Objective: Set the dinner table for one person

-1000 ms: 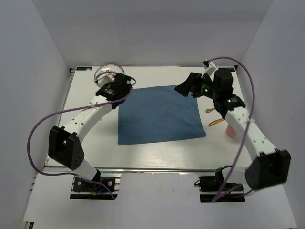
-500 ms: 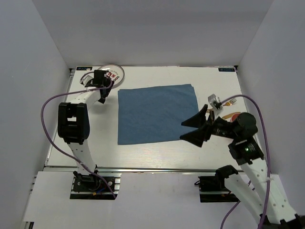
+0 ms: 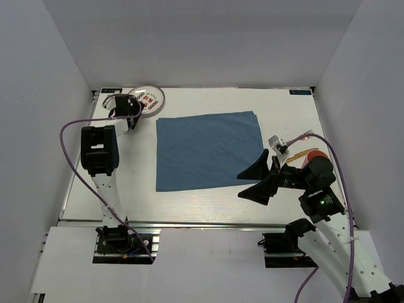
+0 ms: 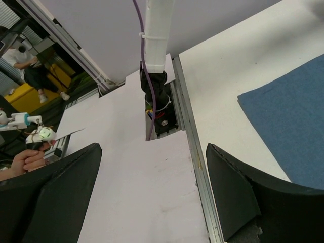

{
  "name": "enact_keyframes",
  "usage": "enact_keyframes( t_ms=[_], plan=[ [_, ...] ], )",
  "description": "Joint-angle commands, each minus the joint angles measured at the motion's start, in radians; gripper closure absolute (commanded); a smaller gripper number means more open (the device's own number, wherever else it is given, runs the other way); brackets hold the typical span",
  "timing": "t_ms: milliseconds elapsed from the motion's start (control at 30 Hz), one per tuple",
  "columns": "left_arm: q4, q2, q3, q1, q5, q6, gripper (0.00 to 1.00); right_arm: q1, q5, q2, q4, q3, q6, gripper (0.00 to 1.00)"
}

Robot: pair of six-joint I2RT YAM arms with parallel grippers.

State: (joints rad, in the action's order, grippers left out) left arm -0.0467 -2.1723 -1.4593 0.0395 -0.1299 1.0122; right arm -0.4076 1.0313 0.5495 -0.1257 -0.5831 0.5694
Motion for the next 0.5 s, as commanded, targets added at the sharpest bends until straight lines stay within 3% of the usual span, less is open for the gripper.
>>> enact_keyframes(
  t_ms=[0, 67, 167, 200, 267, 400, 467],
  plan=[
    [-0.012, -0.07, -0.062, 0.011, 0.055, -0.021, 0.1, -0.014, 0.016, -0.005, -0.032, -0.026, -0.019, 0.11],
    [0.04, -0.113, -0.155, 0.02, 0.058, -0.021, 0.13, -0.019, 0.001, 0.004, -0.019, -0.034, -0.038, 0.11],
    [0.106, -0.17, -0.217, 0.02, 0.064, -0.012, 0.4, -0.017, -0.017, 0.021, -0.017, -0.038, -0.043, 0.11],
    [0.104, -0.178, -0.216, 0.02, 0.073, -0.008, 0.7, -0.026, -0.026, 0.029, -0.012, -0.047, -0.049, 0.11],
    [0.131, -0.169, -0.205, 0.03, 0.073, 0.032, 1.0, -0.03, -0.045, 0.044, 0.009, -0.06, -0.065, 0.11],
    [0.116, -0.054, -0.115, 0.04, 0.075, 0.078, 1.0, -0.033, -0.097, 0.059, 0.055, -0.073, -0.082, 0.11],
    [0.107, 0.081, -0.04, 0.04, 0.066, 0.097, 1.0, -0.036, -0.105, 0.061, 0.057, -0.075, -0.082, 0.11]
  ],
)
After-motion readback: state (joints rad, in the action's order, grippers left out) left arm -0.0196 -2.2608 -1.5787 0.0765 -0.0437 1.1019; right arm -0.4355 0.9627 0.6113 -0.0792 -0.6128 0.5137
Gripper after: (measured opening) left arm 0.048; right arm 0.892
